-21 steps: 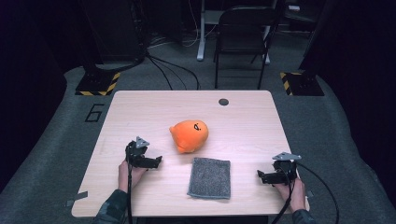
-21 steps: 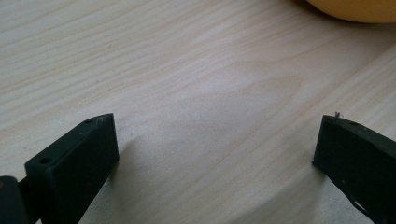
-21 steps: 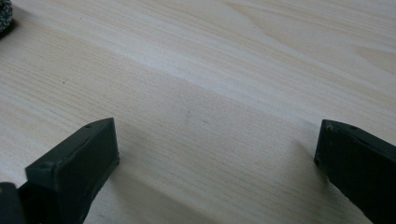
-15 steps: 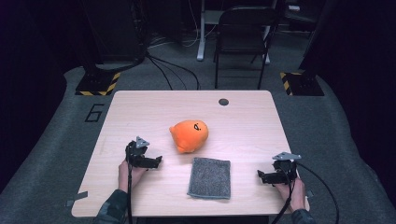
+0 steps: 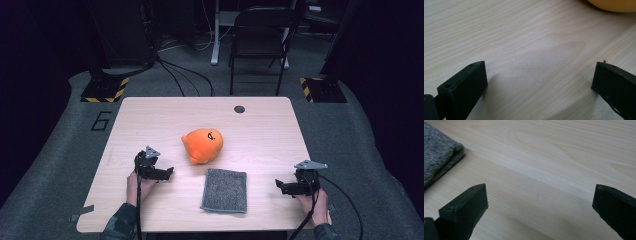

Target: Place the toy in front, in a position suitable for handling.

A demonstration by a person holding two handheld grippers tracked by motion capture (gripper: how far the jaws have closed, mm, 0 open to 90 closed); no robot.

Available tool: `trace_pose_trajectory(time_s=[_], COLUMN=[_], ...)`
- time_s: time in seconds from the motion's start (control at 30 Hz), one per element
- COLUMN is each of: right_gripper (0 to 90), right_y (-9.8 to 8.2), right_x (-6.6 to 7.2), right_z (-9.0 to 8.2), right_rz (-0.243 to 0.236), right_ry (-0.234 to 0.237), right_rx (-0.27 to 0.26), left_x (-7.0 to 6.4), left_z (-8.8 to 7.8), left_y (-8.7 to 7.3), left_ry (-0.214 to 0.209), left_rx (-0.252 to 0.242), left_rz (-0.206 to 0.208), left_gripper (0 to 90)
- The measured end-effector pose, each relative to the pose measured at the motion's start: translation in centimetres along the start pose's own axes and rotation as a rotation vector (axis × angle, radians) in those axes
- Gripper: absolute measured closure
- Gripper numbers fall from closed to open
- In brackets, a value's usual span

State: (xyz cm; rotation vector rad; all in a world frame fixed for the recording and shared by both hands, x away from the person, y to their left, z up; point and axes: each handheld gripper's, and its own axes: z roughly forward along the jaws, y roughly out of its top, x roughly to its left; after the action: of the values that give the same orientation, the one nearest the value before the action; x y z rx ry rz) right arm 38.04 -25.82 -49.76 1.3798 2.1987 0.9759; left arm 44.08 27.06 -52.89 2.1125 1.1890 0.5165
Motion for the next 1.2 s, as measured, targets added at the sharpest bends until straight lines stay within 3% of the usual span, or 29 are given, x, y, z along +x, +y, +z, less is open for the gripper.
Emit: trace_pose_trajectory(time_s=[0.23,0.27,0.43,0.53,0.6,0.73,0.83,1.2], right_gripper=[0.0,0.0,0.1,0.2,0.4,0.5,0.5,0.0], right_y=[1.1,1.4,1.9,2.6,2.7,3.3,3.4,4.5], right_x=[2.2,3.2,5.0,7.0,7.2,9.3,9.9,14.4], right_z=[-0.2,0.0,0.1,0.3,0.3,1.1,1.4,4.0], right_rz=[-0.034,-0.061,-0.103,-0.141,-0.152,-0.189,-0.205,-0.28], right_ry=[0.06,0.08,0.114,0.151,0.16,0.196,0.206,0.274], right_rx=[-0.005,0.0,-0.002,-0.001,-0.002,0.007,0.017,0.065], left_x=[0.0,0.0,0.0,0.0,0.0,0.0,0.0,0.0], left_z=[0.0,0.0,0.0,0.0,0.0,0.0,0.0,0.1], left_y=[0.0,0.0,0.0,0.0,0.0,0.0,0.0,0.0], left_ry=[0.0,0.0,-0.001,-0.001,-0.001,0.0,-0.001,0.001], left_rx=[0.0,0.0,0.0,0.0,0.001,-0.003,0.001,-0.005], left_rz=[-0.001,-0.001,0.0,0.002,0.004,0.002,0.005,0.004], left_gripper=[0.0,0.0,0.0,0.0,0.0,0.0,0.0,0.0])
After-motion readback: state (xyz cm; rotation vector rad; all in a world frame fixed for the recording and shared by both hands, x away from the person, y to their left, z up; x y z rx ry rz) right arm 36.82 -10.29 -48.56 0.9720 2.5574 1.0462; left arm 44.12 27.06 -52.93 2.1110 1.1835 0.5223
